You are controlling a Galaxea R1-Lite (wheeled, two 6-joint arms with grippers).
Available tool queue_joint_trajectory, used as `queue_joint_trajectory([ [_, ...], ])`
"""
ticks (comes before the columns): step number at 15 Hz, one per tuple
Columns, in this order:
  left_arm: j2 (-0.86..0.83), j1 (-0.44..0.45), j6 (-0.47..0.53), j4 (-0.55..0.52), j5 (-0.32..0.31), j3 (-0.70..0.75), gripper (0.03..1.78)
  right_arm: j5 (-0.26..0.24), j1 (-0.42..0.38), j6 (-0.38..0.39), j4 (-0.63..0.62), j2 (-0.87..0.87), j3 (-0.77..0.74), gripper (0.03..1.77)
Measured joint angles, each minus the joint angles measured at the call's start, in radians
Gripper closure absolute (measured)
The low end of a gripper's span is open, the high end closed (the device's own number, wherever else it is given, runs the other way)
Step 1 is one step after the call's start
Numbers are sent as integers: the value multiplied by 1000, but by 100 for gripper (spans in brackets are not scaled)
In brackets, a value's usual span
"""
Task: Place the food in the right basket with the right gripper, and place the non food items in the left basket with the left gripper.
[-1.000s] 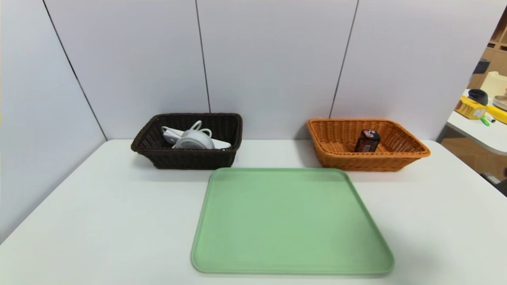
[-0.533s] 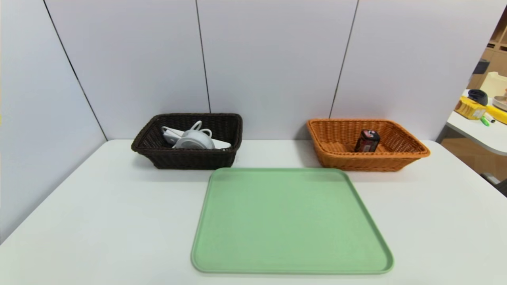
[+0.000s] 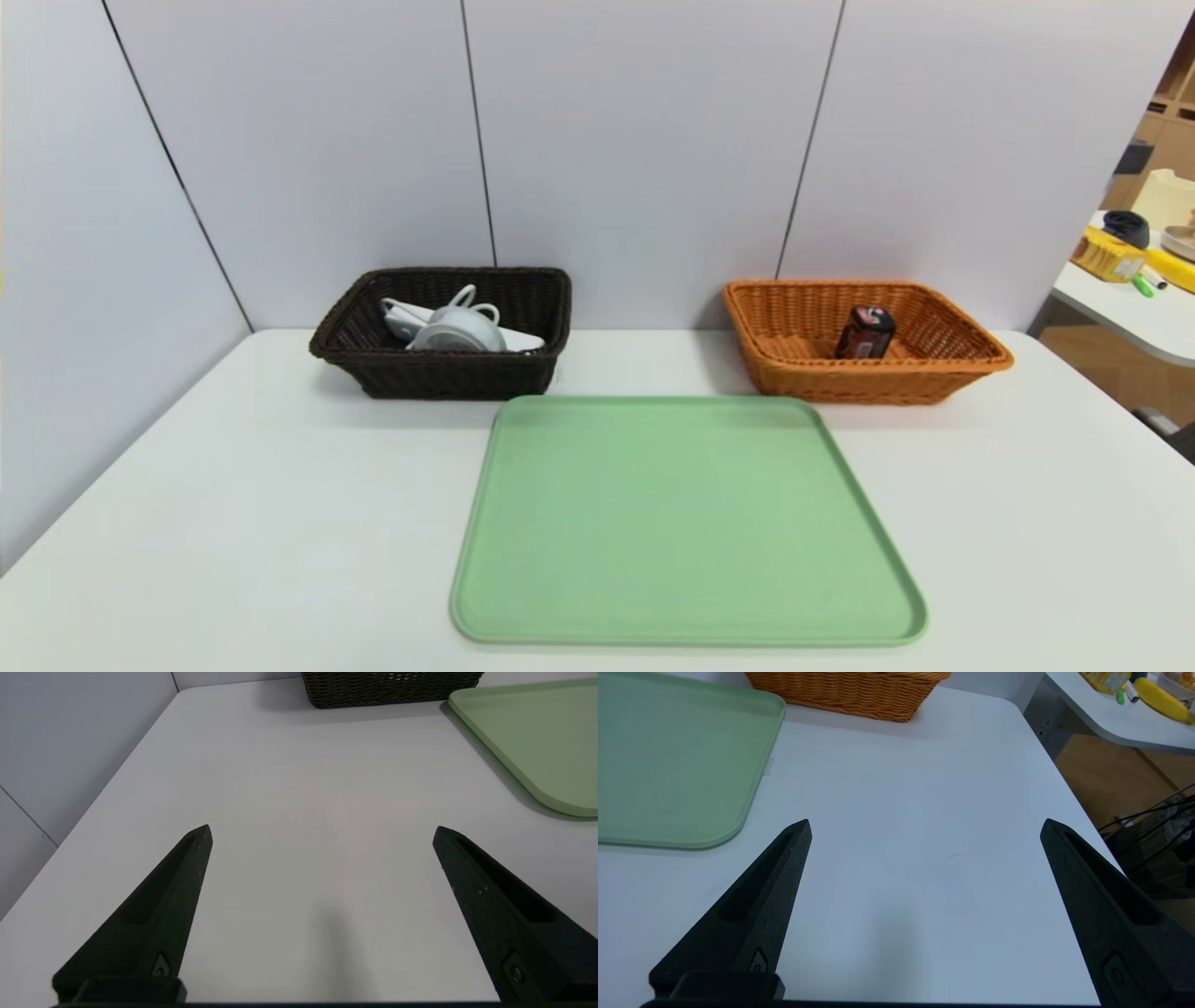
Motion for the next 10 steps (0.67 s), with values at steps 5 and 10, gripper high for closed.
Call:
queue_joint_trajectory([
  [5, 0, 0, 0, 0, 0, 0, 12, 141, -8, -10, -39, -144, 137, 10],
  [10, 0, 0, -1, 0, 0, 0, 12, 183, -10, 9, -43, -211, 175, 10],
])
